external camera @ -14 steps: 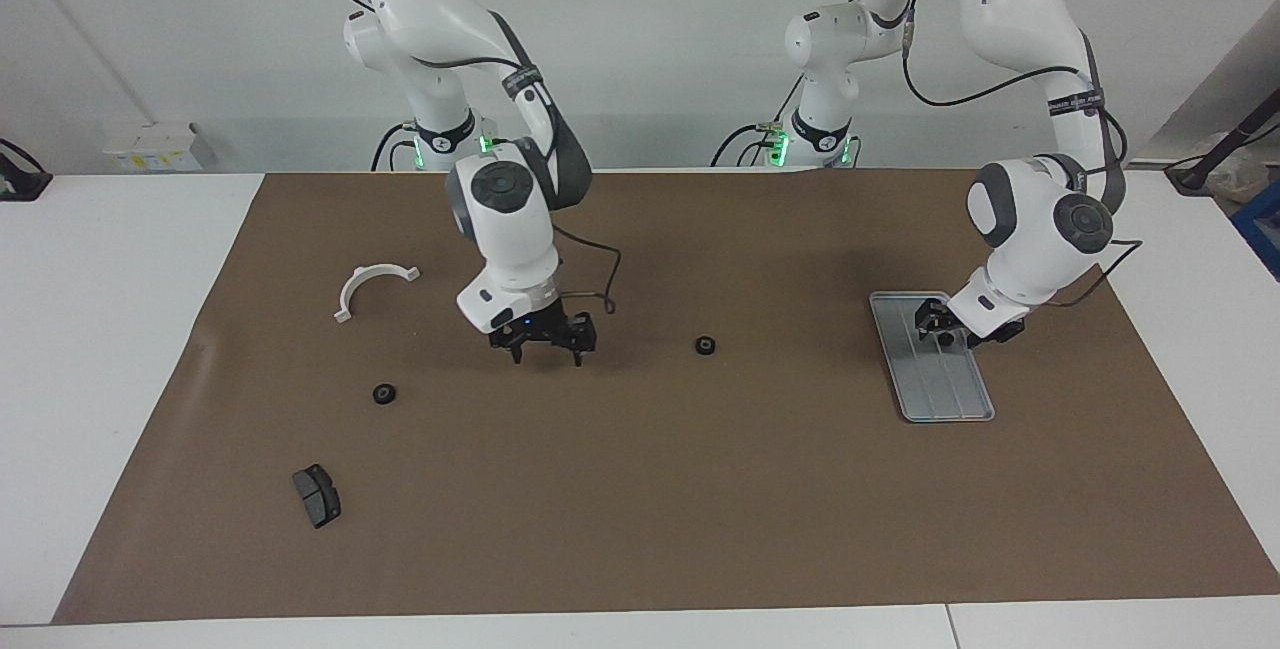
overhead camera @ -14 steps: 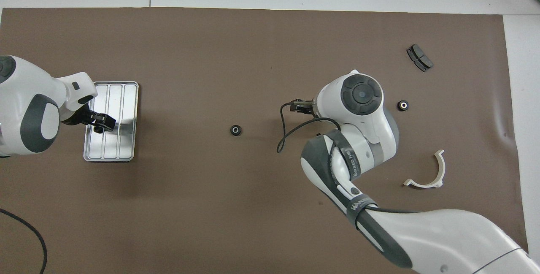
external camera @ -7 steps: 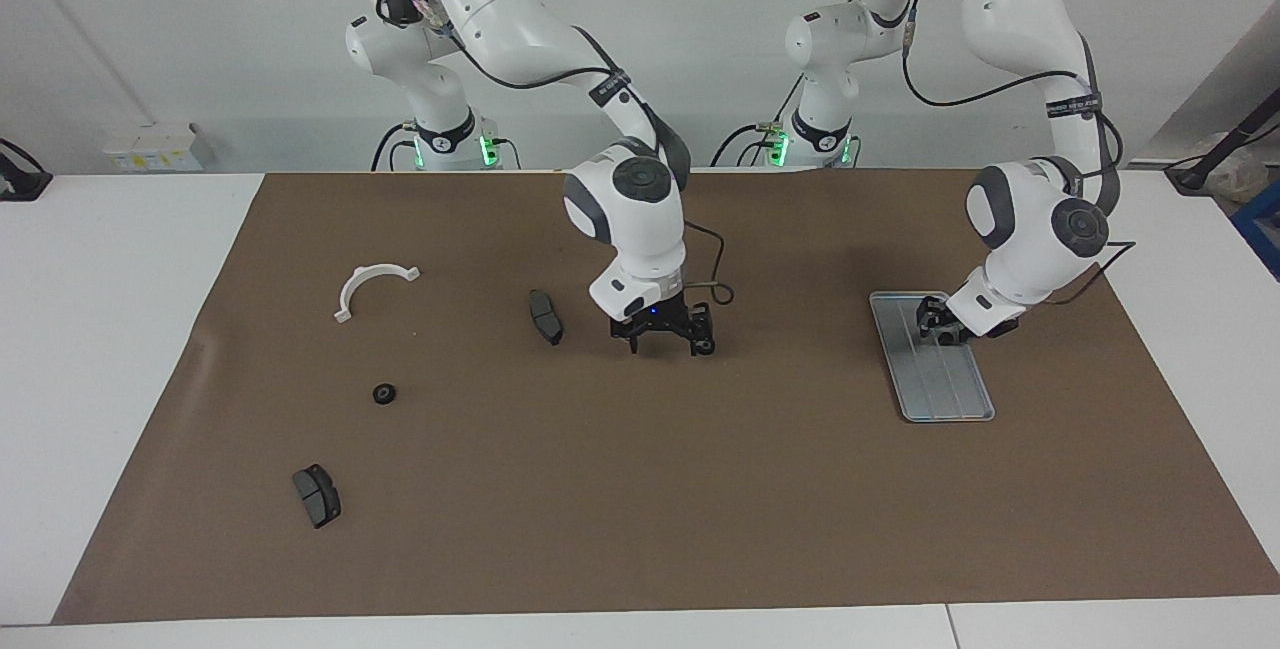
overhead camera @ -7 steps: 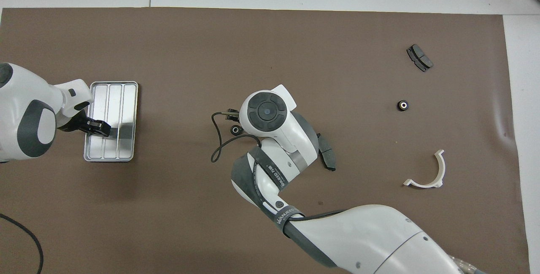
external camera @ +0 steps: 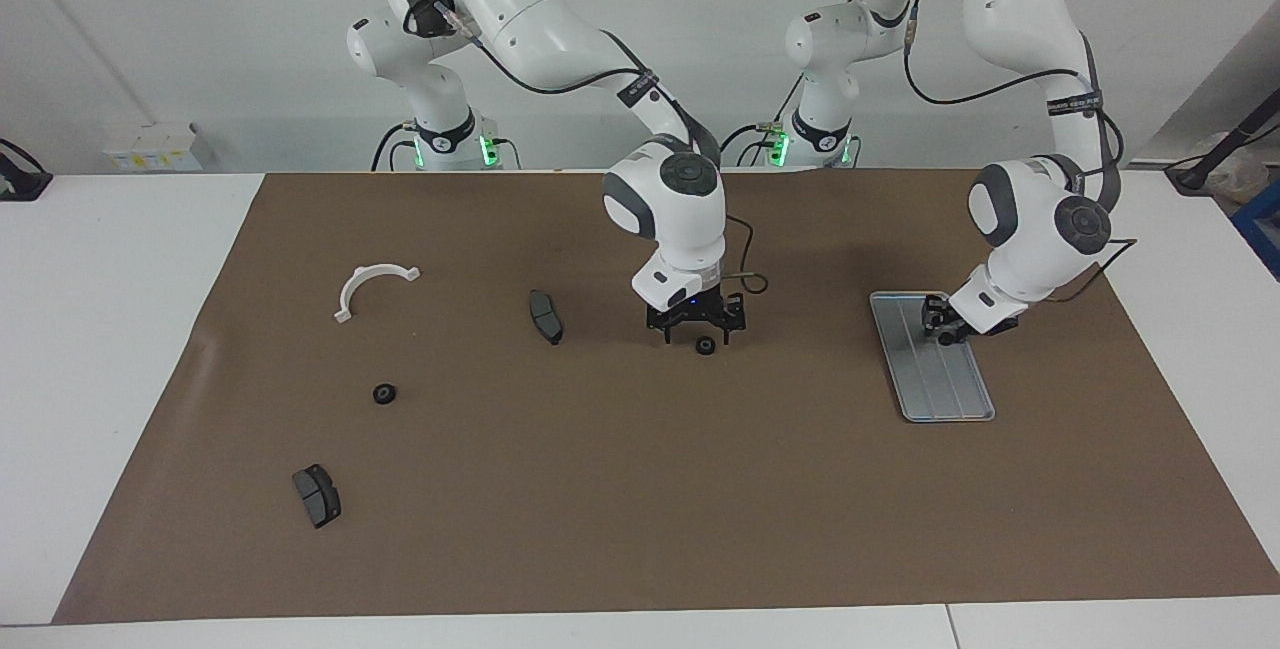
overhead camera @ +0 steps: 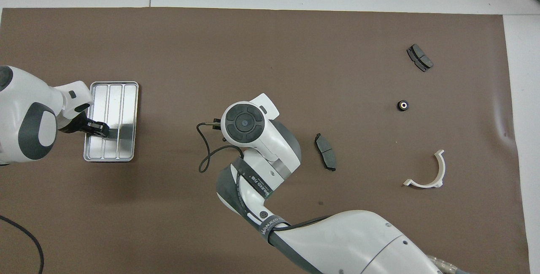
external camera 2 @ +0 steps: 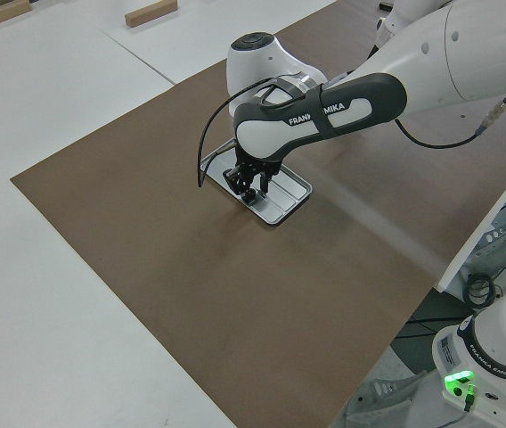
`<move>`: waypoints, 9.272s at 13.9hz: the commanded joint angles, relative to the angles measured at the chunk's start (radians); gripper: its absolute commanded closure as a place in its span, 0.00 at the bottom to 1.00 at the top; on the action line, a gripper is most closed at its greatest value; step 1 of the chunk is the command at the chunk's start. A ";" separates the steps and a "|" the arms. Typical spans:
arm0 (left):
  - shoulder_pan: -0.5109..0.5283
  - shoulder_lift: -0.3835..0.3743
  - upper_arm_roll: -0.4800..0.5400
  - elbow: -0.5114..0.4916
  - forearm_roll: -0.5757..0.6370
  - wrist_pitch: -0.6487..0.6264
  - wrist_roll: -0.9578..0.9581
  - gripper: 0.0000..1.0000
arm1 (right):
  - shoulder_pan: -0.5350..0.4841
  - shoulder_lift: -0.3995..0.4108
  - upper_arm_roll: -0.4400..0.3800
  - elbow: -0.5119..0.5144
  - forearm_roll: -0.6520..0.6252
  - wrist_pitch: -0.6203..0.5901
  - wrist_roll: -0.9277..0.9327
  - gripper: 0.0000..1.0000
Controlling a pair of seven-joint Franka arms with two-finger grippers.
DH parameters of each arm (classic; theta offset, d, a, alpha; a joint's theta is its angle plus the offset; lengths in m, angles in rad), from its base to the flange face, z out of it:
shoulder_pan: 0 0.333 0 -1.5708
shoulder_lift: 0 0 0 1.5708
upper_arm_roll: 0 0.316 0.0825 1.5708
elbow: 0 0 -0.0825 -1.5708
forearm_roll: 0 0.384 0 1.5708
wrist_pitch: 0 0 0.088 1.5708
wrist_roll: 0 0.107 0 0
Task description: Place bearing gear from tray to pile
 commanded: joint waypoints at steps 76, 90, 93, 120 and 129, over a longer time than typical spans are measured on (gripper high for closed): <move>-0.169 -0.272 0.003 0.382 -0.020 -0.510 -0.427 0.00 | 0.023 0.047 -0.010 0.018 -0.079 -0.074 0.157 0.63; -0.169 -0.272 0.003 0.382 -0.020 -0.499 -0.427 0.00 | -0.196 -0.054 -0.017 0.022 -0.088 -0.112 -0.062 1.00; -0.172 -0.271 0.003 0.382 -0.020 -0.470 -0.426 0.00 | -0.305 -0.087 -0.017 -0.042 -0.088 -0.097 -0.206 1.00; -0.153 -0.269 0.003 0.371 -0.103 -0.426 -0.347 0.00 | -0.610 -0.438 -0.008 0.011 0.019 -0.477 -0.760 0.00; -0.155 -0.271 0.003 0.371 -0.103 -0.427 -0.347 0.00 | -0.618 -0.586 -0.010 0.010 0.020 -0.719 -0.762 0.00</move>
